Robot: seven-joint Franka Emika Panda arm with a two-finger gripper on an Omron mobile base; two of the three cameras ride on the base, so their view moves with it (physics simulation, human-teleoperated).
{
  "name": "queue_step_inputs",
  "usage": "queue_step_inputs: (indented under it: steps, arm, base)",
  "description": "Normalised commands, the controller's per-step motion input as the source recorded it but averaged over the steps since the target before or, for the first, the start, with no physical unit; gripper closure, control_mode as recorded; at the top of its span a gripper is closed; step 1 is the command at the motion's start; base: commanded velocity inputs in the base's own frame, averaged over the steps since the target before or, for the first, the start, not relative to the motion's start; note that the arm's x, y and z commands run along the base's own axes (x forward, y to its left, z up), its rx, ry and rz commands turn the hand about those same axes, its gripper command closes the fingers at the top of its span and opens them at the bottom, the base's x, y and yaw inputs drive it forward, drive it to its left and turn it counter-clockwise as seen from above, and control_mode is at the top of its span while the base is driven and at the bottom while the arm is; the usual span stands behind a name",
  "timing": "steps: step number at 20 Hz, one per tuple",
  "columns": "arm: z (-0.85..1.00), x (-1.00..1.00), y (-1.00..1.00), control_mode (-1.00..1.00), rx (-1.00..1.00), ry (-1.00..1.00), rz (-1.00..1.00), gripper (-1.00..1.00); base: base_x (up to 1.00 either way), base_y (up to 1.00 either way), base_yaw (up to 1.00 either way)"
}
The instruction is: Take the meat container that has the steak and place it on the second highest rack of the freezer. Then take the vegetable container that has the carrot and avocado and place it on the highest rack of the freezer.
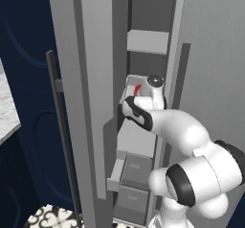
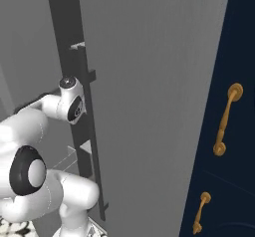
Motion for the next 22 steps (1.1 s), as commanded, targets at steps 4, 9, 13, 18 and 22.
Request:
queue_step_inputs:
  steps: [4,9,13,18,22]
  arm:
    - [0.00,0.53,0.00,-1.00,-0.02,-0.02,-0.05,1.00]
    - [-0.01,0.50,0.00,-1.00,-0.02,-0.03,-0.04,1.00]
    - [-0.08,0.34,0.00,-1.00,-0.02,-0.05,-0.03,1.00]
    - [-0.08,0.32,-0.03,-1.00,0.00,-0.03,-0.04,1.00]
    - [-0.01,0.11,-0.01,-1.00,-0.01,-0.04,-0.03,1.00]
  base:
    - [0.00,0.00,0.00]
    - [0.00,0.00,0.00]
    - [0.00,0.00,0.00]
    - [0.00,0.00,0.00]
    - [0.00,0.00,0.00]
